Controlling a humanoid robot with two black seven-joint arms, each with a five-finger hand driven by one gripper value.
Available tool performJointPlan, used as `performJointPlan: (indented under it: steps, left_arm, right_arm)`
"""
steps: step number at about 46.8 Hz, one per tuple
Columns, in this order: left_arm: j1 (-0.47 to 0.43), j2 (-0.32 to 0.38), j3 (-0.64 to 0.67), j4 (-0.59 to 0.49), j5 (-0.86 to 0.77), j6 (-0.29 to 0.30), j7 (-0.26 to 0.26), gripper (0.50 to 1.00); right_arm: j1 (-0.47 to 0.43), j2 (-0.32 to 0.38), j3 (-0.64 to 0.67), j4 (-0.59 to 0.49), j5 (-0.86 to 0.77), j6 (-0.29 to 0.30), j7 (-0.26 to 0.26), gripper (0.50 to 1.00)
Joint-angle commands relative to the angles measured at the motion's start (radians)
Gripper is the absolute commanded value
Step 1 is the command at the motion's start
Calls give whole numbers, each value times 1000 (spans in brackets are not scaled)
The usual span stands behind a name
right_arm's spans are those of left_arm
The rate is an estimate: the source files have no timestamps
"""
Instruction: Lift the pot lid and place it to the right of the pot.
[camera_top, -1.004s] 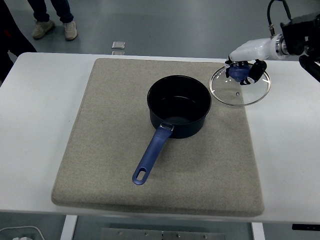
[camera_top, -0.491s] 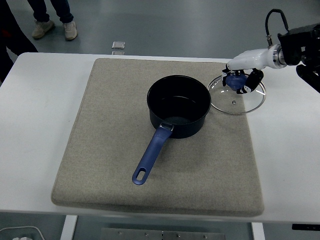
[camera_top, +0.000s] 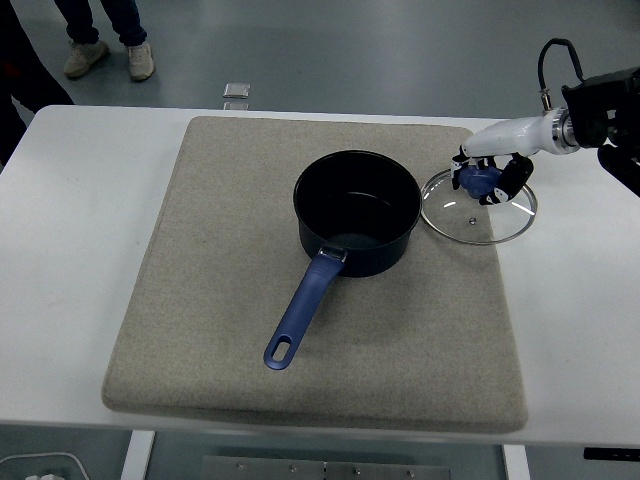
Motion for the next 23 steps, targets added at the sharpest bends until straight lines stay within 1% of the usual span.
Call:
performJointPlan:
  steps: [1,8,14,23]
  left_arm:
    - [0,0,0,0,0,0,0,1000]
    - [0,0,0,0,0,0,0,1000]
    - [0,0,0,0,0,0,0,1000]
    - [0,0,0,0,0,0,0,1000]
  right_arm:
    - [-2,2,0,1,9,-2,0,500]
    - [-9,5,5,12,20,-9,0,500]
    - [-11,9,3,23,78,-11,0,500]
    - [-18,17,5,26,89,-16,0,500]
